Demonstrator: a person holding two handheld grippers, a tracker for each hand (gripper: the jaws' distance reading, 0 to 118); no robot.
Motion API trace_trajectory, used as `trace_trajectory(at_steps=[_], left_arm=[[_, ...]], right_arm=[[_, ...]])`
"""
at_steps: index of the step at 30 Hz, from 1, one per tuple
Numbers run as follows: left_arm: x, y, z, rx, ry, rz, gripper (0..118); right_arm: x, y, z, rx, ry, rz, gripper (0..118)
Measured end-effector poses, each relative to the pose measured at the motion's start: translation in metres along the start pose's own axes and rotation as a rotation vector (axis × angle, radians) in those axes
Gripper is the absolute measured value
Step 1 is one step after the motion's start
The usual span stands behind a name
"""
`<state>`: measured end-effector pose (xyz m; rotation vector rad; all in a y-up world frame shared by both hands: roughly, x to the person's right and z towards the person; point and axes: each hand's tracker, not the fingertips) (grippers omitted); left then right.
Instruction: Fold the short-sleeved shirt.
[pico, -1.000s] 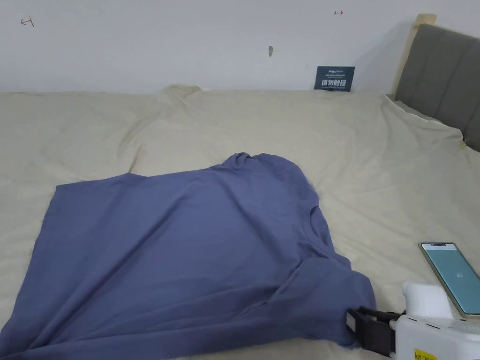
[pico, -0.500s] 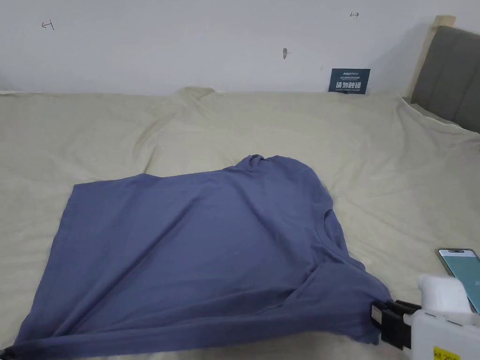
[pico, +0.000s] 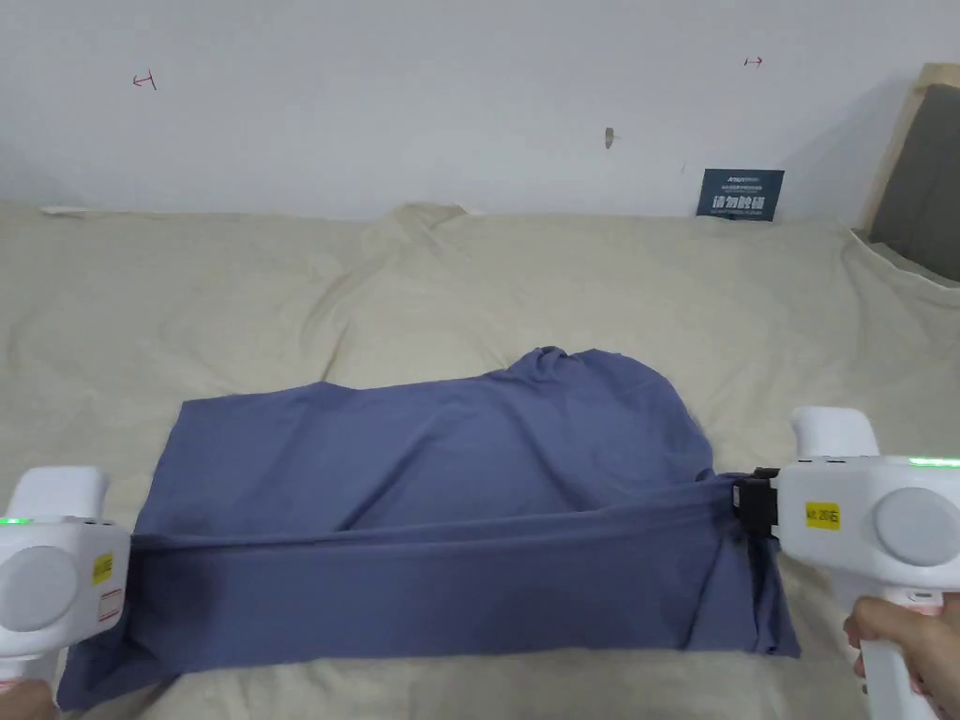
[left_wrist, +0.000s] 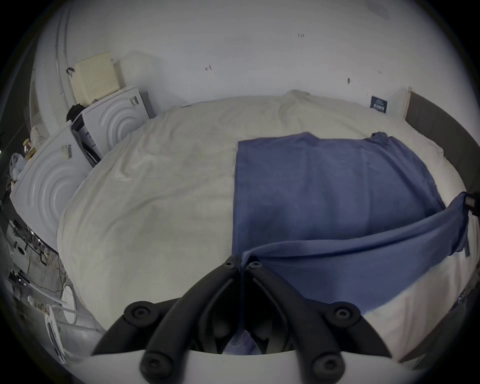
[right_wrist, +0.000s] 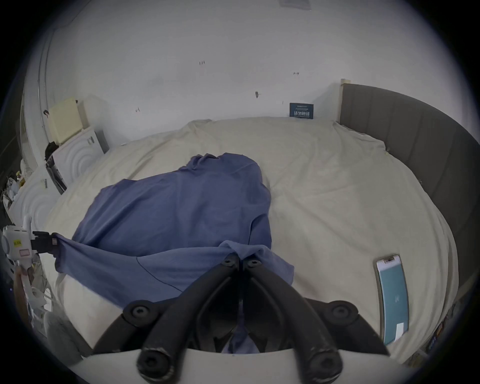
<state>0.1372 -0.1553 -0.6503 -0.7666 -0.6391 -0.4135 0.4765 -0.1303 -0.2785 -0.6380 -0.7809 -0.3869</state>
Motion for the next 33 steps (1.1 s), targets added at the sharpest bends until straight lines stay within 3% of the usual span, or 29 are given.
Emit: trace_trajectory(at_steps=[3,5,6,8,9,10,14,17,18,19,20,21,22,23,25,31,32,33], left_arm=[[0.003,0.005,-0.027,-0.035,0.001,0.001,3],[0.001,0.006,-0.035,-0.052,-0.014,0.029,14],[-0.004,0.006,-0.041,-0.064,-0.007,0.042,35],[-0.01,0.003,-0.044,-0.088,-0.007,0.036,89],[-0.013,0.0,-0.041,-0.087,-0.013,0.044,109],[-0.017,-0.005,-0.031,-0.067,-0.031,0.057,113],[-0.035,-0.022,0.009,-0.037,-0.111,0.159,110],[-0.04,-0.05,0.05,0.024,-0.131,0.202,86],[-0.039,-0.059,0.061,0.016,-0.12,0.178,64],[-0.036,-0.069,0.07,0.014,-0.088,0.14,39],[-0.032,-0.079,0.077,0.015,-0.042,0.124,10],[-0.029,-0.088,0.082,0.036,-0.026,0.122,0],[-0.033,-0.098,0.077,0.025,-0.024,0.142,0],[-0.034,-0.105,0.08,-0.007,-0.036,0.129,0],[-0.034,-0.119,0.081,-0.04,-0.094,0.129,0],[-0.029,-0.118,0.062,-0.043,-0.064,0.133,0],[-0.03,-0.112,0.059,-0.037,-0.055,0.131,4],[-0.033,-0.106,0.055,-0.012,-0.057,0.129,23]], right_arm=[[-0.001,0.008,-0.036,-0.061,-0.021,-0.009,1],[0.001,0.008,-0.052,-0.087,-0.041,0.001,5],[0.001,0.006,-0.055,-0.087,-0.045,-0.004,29],[0.005,0.002,-0.058,-0.107,-0.059,-0.001,89],[0.006,-0.001,-0.053,-0.102,-0.05,0.0,99],[0.006,-0.003,-0.043,-0.058,-0.041,0.008,99],[0.008,-0.01,0.006,0.002,0.007,-0.026,99],[0.004,-0.026,0.055,0.071,0.108,-0.028,97],[0.003,-0.033,0.064,0.068,0.102,-0.033,86],[0.002,-0.04,0.073,0.061,0.104,-0.032,64],[-0.004,-0.049,0.079,0.058,0.104,-0.027,27],[-0.007,-0.058,0.083,0.057,0.091,-0.021,0],[-0.01,-0.069,0.085,0.045,0.016,-0.025,0],[-0.011,-0.075,0.091,0.049,0.006,-0.062,0],[-0.011,-0.086,0.096,0.026,0.057,-0.06,0],[-0.017,-0.101,0.084,-0.043,0.027,-0.08,0],[-0.012,-0.102,0.081,-0.046,0.028,-0.079,0],[-0.013,-0.102,0.08,-0.048,0.03,-0.081,0]])
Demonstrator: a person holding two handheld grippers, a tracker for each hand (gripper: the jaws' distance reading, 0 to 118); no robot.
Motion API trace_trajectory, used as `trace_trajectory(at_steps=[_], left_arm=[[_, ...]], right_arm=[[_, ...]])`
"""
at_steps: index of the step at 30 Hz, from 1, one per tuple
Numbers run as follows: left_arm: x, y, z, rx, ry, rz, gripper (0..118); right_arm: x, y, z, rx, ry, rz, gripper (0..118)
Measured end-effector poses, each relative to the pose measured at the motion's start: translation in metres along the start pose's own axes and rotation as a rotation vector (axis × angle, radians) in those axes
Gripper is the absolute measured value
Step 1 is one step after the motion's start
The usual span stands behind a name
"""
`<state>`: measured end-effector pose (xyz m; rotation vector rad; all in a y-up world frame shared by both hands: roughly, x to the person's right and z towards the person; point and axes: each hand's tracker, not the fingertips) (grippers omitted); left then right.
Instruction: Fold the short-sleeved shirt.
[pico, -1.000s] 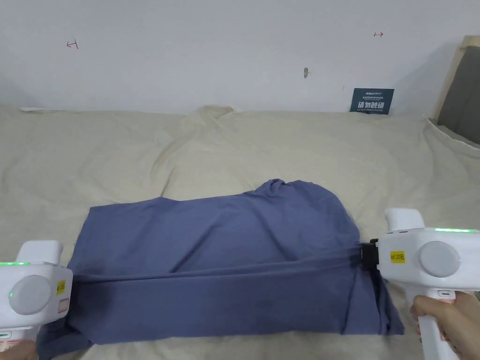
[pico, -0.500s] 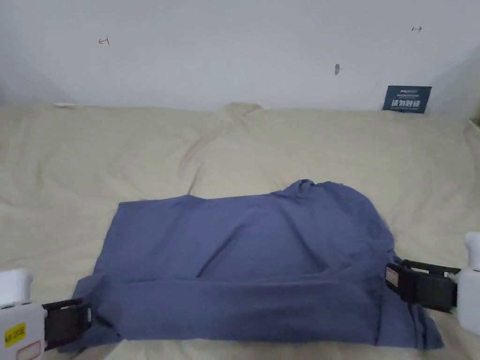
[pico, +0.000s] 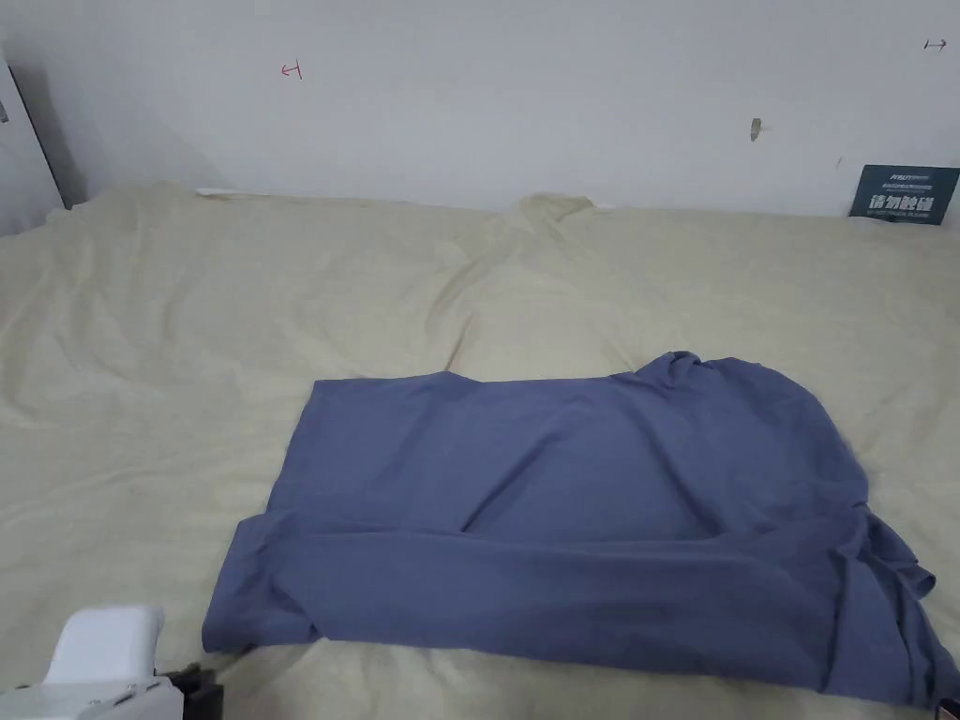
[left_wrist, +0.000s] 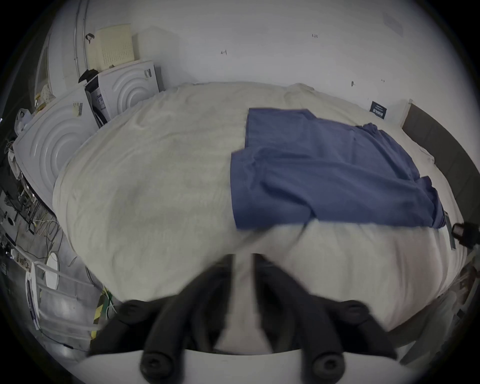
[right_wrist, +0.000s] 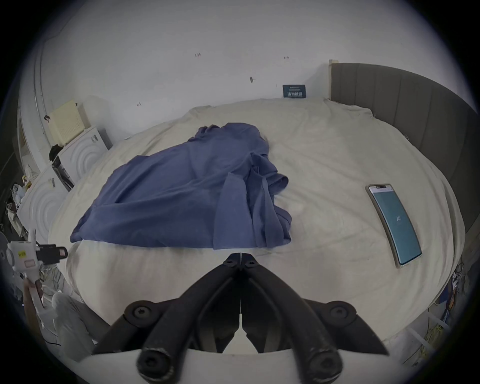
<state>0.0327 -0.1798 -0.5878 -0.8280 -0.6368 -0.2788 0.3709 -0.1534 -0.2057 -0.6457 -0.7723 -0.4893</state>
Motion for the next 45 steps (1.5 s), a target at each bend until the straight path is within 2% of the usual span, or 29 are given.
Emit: trace_trajectory(at_steps=[3,9,12,13,14,15,16,17,18,19,21,22,24,29,31,32,33,35,36,37,38,39,40,42,45], left_arm=[[0.001,0.02,-0.023,0.0,0.004,-0.001,101],[0.003,0.037,-0.062,-0.033,0.077,-0.015,102],[0.002,0.038,-0.075,-0.103,0.008,0.024,94],[0.004,0.037,-0.07,-0.086,0.033,0.011,88],[0.006,0.038,-0.063,-0.07,0.041,-0.015,73],[0.008,0.039,-0.058,-0.063,-0.016,-0.035,35],[0.01,0.041,-0.054,-0.051,-0.035,-0.02,6],[0.016,0.042,-0.05,-0.043,-0.038,0.029,6],[0.019,0.045,-0.049,-0.054,0.029,-0.001,6],[0.021,0.046,-0.05,-0.065,0.019,-0.032,6],[0.025,0.047,-0.045,-0.05,0.037,-0.04,6],[0.025,0.047,-0.043,-0.041,0.042,-0.048,6],[0.024,0.049,-0.043,-0.044,0.04,-0.046,6],[0.029,0.051,-0.037,-0.051,0.052,-0.034,6],[0.032,0.051,-0.036,-0.055,0.061,-0.053,6],[0.034,0.051,-0.036,-0.059,0.066,-0.061,6],[0.034,0.052,-0.035,-0.062,0.068,-0.063,6],[0.034,0.052,-0.034,-0.06,0.071,-0.06,6],[0.034,0.053,-0.033,-0.063,0.07,-0.054,6],[0.033,0.053,-0.034,-0.064,0.069,-0.05,6],[0.033,0.054,-0.034,-0.065,0.07,-0.048,6],[0.034,0.054,-0.033,-0.067,0.07,-0.047,6],[0.035,0.054,-0.032,-0.067,0.071,-0.048,6],[0.035,0.055,-0.031,-0.068,0.074,-0.056,6],[0.032,0.056,-0.026,-0.056,0.075,-0.06,6]], right_arm=[[0.002,0.0,-0.004,-0.014,0.013,-0.01,0],[-0.008,0.004,-0.005,-0.034,0.017,0.029,0],[0.002,0.003,-0.01,-0.039,0.018,0.014,0],[0.004,0.003,-0.011,-0.044,0.014,0.004,0],[0.005,0.003,-0.011,-0.048,0.007,-0.003,0],[0.008,-0.001,-0.011,-0.044,0.006,-0.003,0],[0.011,-0.001,-0.012,-0.044,0.002,-0.003,0],[0.014,-0.001,-0.014,-0.051,-0.007,-0.001,0],[0.017,-0.001,-0.016,-0.055,-0.019,0.005,2],[0.019,-0.003,-0.019,-0.053,-0.033,0.009,14],[0.03,-0.001,-0.027,-0.043,-0.033,0.011,65],[0.037,0.001,-0.032,-0.048,-0.031,0.011,68],[0.054,0.006,-0.047,-0.108,-0.009,0.023,68],[0.072,0.015,-0.064,-0.105,-0.091,0.077,68],[0.078,0.019,-0.072,-0.11,-0.053,0.085,68],[0.081,0.022,-0.077,-0.129,-0.002,0.073,68],[0.083,0.024,-0.082,-0.146,0.015,0.051,68],[0.08,0.027,-0.09,-0.142,0.01,0.076,67],[0.077,0.028,-0.091,-0.147,-0.011,0.109,60],[0.074,0.029,-0.09,-0.138,-0.026,0.149,45],[0.072,0.029,-0.088,-0.126,-0.028,0.157,18],[0.061,0.027,-0.082,-0.113,-0.013,0.152,2],[0.058,0.026,-0.079,-0.1,0.001,0.15,2],[0.056,0.026,-0.081,-0.126,-0.04,0.214,2],[0.061,0.026,-0.075,-0.114,-0.032,0.151,2]])
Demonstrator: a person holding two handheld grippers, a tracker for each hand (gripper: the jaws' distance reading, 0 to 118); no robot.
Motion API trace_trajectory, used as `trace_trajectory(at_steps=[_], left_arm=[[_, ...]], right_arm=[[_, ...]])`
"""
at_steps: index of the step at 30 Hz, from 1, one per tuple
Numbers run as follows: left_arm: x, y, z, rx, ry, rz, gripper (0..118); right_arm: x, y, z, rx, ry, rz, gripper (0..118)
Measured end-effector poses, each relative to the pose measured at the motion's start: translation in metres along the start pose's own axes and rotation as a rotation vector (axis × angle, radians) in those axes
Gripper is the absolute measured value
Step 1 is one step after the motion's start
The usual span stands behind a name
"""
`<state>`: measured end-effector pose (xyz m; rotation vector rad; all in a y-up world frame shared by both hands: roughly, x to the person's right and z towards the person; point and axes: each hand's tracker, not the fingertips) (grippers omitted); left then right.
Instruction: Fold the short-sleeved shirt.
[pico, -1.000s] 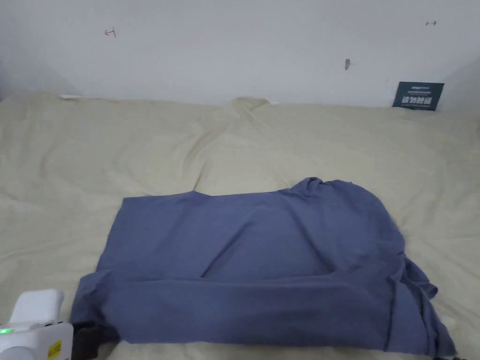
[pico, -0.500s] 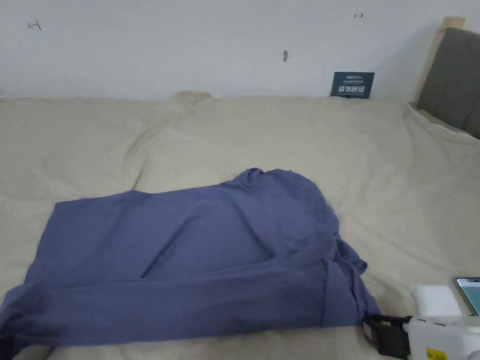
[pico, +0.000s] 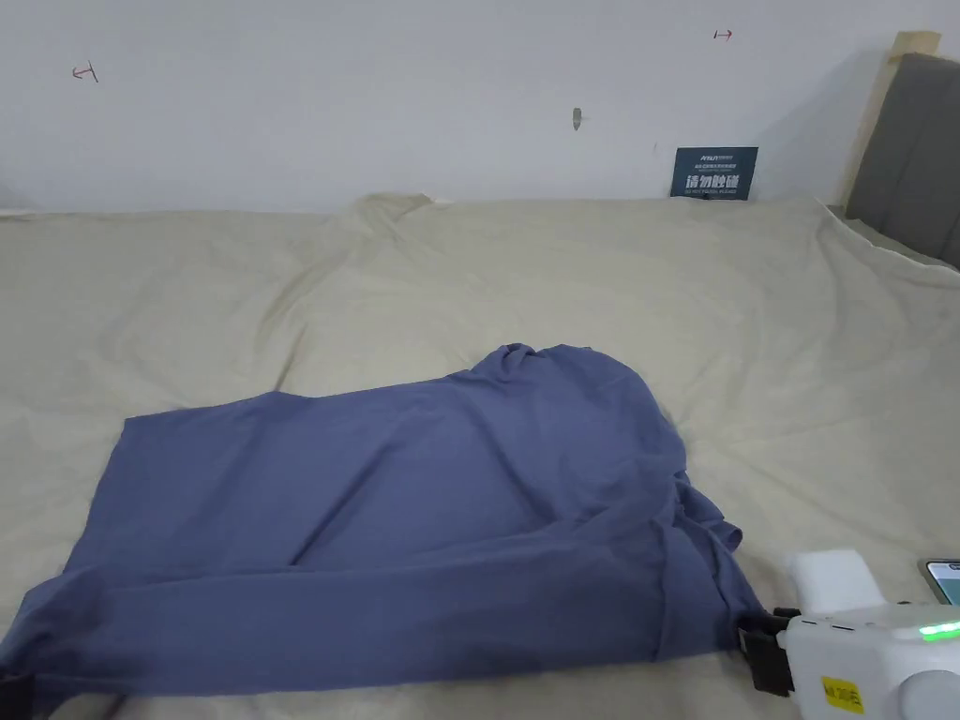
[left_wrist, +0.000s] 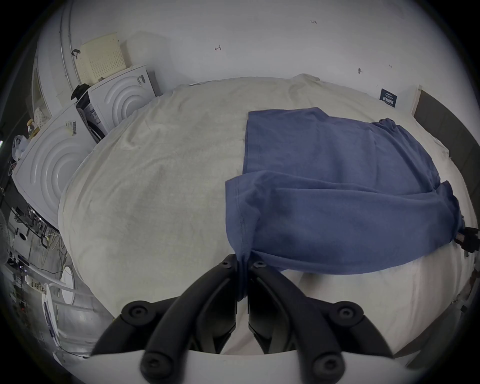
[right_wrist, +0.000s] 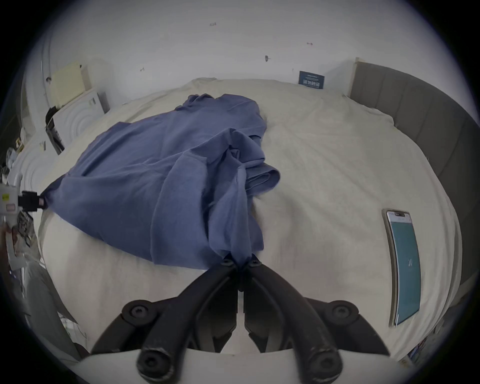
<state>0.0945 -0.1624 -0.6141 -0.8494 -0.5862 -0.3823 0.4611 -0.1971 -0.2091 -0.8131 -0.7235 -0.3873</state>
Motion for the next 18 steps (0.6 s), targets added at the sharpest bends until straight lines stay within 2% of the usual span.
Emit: trace_trajectory(at_steps=[3,7,10,15,18], left_arm=[[-0.005,0.001,0.008,0.004,-0.003,0.02,6],[-0.007,-0.003,0.026,0.028,0.02,-0.012,6],[-0.016,-0.012,0.042,0.034,0.017,-0.003,6],[-0.028,-0.038,0.068,0.028,0.011,-0.025,6],[-0.034,-0.059,0.073,0.009,0.027,-0.033,6]], right_arm=[[0.003,-0.004,0.022,0.024,0.014,-0.04,2],[0.015,-0.016,0.052,0.027,0.004,-0.029,2],[0.025,-0.031,0.076,0.05,0.052,-0.11,2],[0.019,-0.06,0.104,0.03,0.039,-0.077,2],[0.017,-0.081,0.11,0.005,0.044,-0.091,2]])
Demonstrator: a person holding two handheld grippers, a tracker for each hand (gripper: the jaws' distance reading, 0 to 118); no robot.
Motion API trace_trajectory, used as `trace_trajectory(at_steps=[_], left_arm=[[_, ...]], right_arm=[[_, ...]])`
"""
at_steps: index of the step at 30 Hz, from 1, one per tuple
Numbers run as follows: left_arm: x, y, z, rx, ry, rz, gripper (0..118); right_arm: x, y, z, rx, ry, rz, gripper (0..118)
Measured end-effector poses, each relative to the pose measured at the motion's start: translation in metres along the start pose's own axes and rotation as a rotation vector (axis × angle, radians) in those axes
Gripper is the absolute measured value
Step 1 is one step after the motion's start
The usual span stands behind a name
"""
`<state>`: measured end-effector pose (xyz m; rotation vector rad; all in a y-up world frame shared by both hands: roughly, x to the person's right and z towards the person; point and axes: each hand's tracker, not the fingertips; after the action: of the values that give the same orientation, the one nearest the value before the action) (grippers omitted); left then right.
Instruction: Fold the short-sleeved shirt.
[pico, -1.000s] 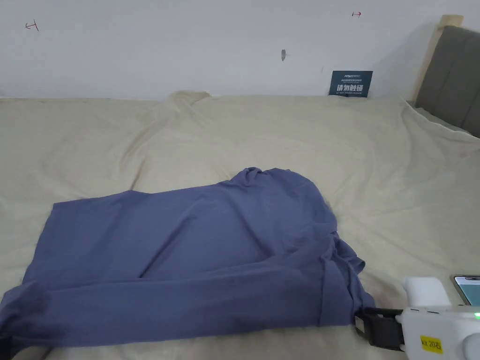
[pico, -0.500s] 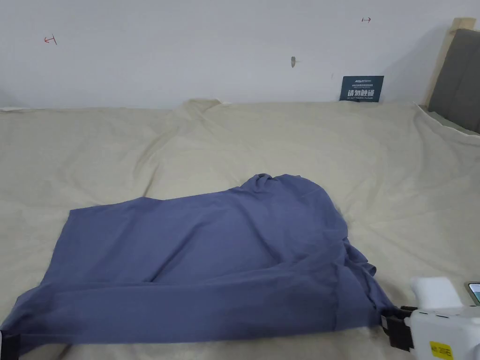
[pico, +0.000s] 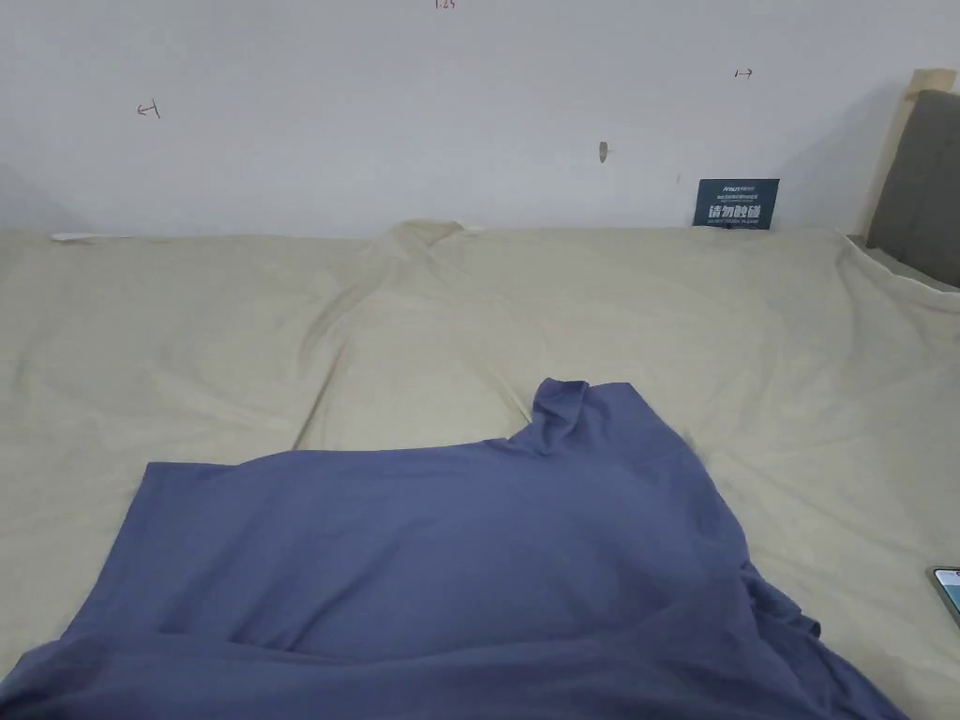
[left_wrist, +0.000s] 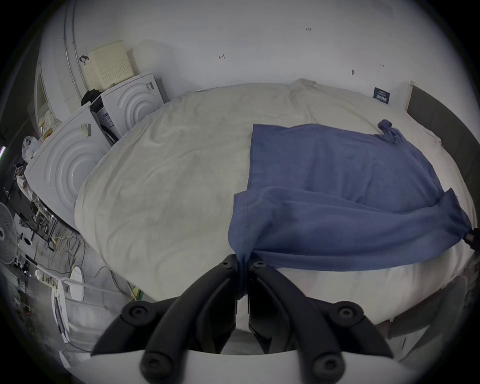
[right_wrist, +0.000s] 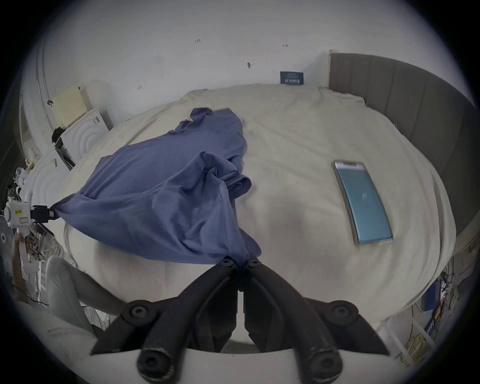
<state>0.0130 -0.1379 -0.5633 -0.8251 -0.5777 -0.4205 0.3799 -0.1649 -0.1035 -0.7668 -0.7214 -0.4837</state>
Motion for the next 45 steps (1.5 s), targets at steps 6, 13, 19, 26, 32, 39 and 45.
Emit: trace_trajectory(at_steps=[6,13,19,26,32,39,45], left_arm=[[-0.008,-0.018,-0.017,-0.058,-0.036,0.072,93],[-0.015,0.0,0.006,0.025,-0.11,0.162,109],[0.015,0.047,0.013,0.111,-0.109,0.029,0],[0.046,0.114,-0.013,0.16,-0.177,-0.049,0],[0.052,0.16,-0.048,0.177,-0.175,-0.014,0],[0.057,0.18,-0.092,0.137,-0.165,0.008,0],[0.058,0.177,-0.11,0.101,-0.154,-0.021,0]], right_arm=[[-0.001,-0.011,-0.011,-0.012,-0.057,0.006,67],[0.002,0.023,0.018,0.128,-0.016,-0.055,97],[-0.01,0.072,0.017,0.225,0.08,-0.089,0],[-0.022,0.151,-0.042,0.144,0.087,-0.061,0],[-0.027,0.217,-0.123,0.072,0.071,-0.072,0],[-0.025,0.273,-0.221,-0.133,0.011,-0.086,105],[-0.025,0.29,-0.27,-0.169,-0.098,-0.016,104]])
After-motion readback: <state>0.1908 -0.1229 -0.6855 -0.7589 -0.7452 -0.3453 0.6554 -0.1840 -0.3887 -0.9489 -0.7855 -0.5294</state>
